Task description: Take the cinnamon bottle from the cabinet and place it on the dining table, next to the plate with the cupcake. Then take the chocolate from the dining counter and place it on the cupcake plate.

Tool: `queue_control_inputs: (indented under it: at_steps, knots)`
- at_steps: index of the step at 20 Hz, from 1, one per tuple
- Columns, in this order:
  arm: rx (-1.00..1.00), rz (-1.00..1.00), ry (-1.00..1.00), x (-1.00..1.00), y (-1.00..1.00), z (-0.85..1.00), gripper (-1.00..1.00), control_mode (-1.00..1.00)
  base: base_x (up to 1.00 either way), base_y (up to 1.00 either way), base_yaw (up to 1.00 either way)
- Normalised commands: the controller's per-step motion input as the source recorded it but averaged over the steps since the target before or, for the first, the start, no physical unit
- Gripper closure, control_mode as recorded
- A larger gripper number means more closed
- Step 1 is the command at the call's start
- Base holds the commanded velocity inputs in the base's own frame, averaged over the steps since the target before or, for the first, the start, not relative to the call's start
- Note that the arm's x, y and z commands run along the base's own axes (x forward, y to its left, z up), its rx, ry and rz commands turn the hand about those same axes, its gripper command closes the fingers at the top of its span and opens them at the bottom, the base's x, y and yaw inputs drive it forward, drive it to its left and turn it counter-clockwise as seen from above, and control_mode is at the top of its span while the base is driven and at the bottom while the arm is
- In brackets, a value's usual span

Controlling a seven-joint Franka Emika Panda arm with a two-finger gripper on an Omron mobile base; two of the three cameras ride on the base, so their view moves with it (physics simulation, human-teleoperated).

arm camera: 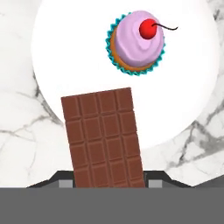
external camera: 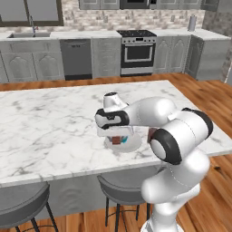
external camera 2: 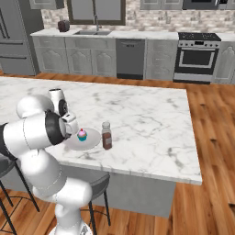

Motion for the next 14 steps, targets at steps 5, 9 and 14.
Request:
queue_control_inputs:
  at_steps: [5,9,14]
  knots:
    - [-0.08,0.22,0.08,0.23,0.00,-0.15,1.00,-1.00,0.00,0.00,0.00]
    - [-0.05,0.22,0.02,0.14,0.00,-0.22,1.00,-1.00,0.00,0.00,0.00]
    - [-0.01,0.21,0.00,0.23,-0.09,-0.09,1.00,-1.00,0.00,0.00,0.00]
